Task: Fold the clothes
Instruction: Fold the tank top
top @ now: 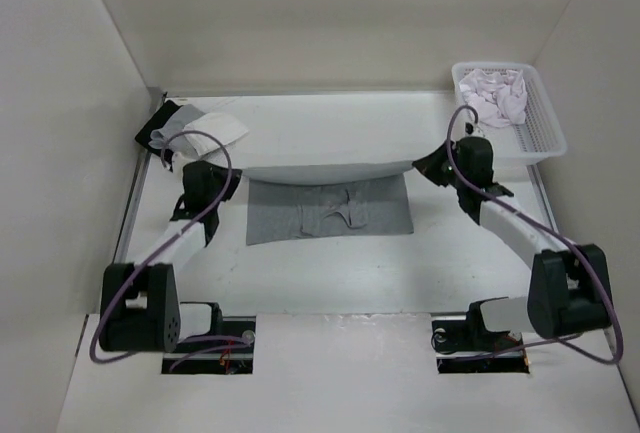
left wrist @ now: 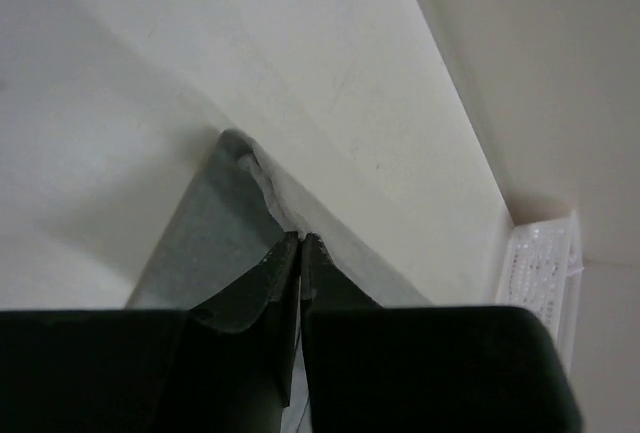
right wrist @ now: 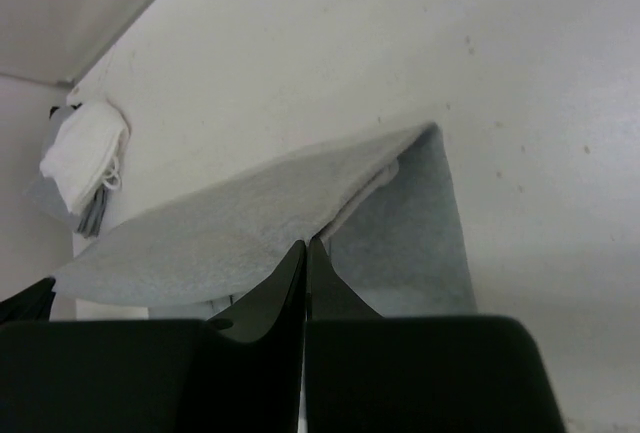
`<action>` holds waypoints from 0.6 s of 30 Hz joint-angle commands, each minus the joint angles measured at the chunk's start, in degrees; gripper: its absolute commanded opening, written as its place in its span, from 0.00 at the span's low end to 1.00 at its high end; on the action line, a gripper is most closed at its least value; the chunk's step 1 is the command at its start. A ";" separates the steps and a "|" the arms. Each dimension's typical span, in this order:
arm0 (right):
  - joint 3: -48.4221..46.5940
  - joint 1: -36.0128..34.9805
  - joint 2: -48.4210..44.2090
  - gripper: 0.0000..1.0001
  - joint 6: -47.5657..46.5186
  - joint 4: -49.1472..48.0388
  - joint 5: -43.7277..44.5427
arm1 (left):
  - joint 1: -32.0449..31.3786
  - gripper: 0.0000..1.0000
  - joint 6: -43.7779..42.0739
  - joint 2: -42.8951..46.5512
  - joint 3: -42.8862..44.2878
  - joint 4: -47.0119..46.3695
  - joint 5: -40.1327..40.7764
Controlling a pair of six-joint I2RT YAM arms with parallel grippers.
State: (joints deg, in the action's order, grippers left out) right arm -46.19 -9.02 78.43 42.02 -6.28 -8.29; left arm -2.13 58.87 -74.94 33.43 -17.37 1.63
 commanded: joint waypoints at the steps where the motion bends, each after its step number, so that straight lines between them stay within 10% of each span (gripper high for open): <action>1: 7.93 -0.43 -6.78 0.01 0.96 -6.37 1.79 | 1.03 0.01 1.16 9.08 -6.95 -4.52 -2.06; 18: 34.15 -0.61 -29.48 0.09 9.40 -2.33 3.20 | 3.93 0.09 -1.57 43.74 -24.90 19.91 -7.78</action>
State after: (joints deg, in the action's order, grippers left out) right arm -13.02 -9.82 48.90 49.08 -7.29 -6.61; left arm 0.67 58.30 -31.59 10.48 -1.69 -5.87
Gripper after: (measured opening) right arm 0.080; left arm 0.084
